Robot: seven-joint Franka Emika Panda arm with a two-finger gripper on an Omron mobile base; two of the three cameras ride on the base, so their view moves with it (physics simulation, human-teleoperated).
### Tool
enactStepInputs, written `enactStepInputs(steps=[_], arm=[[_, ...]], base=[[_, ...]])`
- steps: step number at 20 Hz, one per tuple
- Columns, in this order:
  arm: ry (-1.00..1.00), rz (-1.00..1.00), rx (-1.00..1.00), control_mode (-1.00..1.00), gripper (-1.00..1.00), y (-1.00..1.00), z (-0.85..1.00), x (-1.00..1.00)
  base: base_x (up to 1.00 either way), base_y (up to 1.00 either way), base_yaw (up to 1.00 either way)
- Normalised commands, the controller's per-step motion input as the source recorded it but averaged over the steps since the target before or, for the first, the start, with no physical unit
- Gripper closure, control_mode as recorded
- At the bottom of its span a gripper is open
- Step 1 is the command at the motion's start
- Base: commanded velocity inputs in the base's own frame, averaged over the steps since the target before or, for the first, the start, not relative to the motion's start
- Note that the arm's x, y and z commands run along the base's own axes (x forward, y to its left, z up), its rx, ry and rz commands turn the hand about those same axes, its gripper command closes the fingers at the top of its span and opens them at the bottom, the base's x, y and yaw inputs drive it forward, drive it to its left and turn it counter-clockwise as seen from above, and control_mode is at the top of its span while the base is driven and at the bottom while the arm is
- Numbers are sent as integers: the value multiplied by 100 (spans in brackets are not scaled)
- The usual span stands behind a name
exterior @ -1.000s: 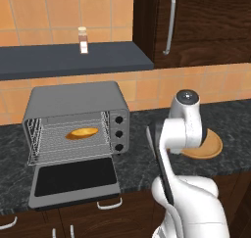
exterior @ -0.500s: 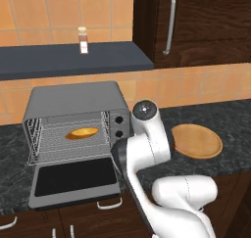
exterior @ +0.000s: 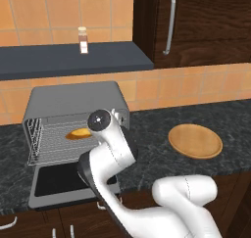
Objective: Pick up the kebab skewer and baguette bread, and place them inside the toaster oven. Close the toaster oven door and start by setting the timer.
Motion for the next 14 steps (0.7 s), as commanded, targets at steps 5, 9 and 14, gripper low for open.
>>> enactStepInputs(steps=[5, 9, 14], arm=[[0, 4, 0, -100, 100, 77, 0, 45], [0, 3, 0, -100, 100, 54, -15, 37], [0, 3, 0, -100, 100, 46, -29, 14]], base=[[0, 0, 0], [0, 0, 0], [0, 0, 0]])
